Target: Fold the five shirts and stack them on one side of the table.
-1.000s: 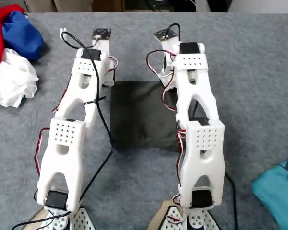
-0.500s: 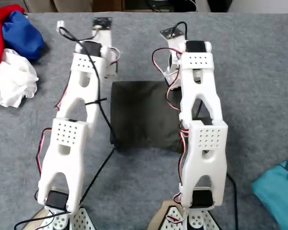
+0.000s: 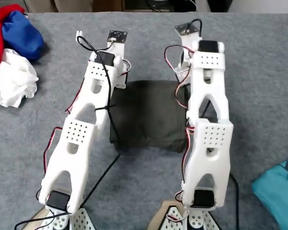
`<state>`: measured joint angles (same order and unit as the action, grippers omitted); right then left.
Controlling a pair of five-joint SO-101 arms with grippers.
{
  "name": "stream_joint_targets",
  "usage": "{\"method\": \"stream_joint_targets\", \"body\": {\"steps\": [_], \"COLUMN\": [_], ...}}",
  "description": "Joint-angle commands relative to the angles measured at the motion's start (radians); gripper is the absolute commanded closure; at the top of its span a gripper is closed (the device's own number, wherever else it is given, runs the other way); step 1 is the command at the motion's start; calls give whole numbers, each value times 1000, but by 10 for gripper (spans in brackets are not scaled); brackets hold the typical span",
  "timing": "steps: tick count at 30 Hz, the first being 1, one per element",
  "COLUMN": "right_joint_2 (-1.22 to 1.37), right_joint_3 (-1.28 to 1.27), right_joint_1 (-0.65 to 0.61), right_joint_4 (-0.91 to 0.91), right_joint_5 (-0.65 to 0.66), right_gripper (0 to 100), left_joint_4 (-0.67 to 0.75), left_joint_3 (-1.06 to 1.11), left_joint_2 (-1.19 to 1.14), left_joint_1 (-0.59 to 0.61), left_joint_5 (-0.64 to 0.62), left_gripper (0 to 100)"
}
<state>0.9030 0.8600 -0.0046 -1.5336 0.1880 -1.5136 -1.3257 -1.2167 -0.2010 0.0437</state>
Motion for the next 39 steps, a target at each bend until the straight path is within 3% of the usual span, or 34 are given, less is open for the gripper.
{"method": "stream_joint_targets", "body": {"steps": [1, 7, 12, 17, 28, 39], "right_joint_2": [13, 15, 15, -44, -565, -1184], "right_joint_3": [73, 176, 463, 512, -211, -1003], "right_joint_1": [18, 25, 12, 13, -1, -96], "right_joint_4": [12, -72, -252, -255, -253, -245], "right_joint_5": [0, 0, -6, -20, -275, -626], "right_gripper": [968, 968, 968, 969, 968, 994], "left_joint_4": [-3, -5, -80, -107, -229, -247], "left_joint_3": [-41, -43, -175, -224, -347, -342], "left_joint_2": [2, 12, 35, 2, 2, 10], "left_joint_1": [0, 0, -2, -11, -3, 15], "left_joint_5": [5, 5, 3, 3, 11, 252], "left_gripper": [981, 981, 981, 981, 981, 981]}}
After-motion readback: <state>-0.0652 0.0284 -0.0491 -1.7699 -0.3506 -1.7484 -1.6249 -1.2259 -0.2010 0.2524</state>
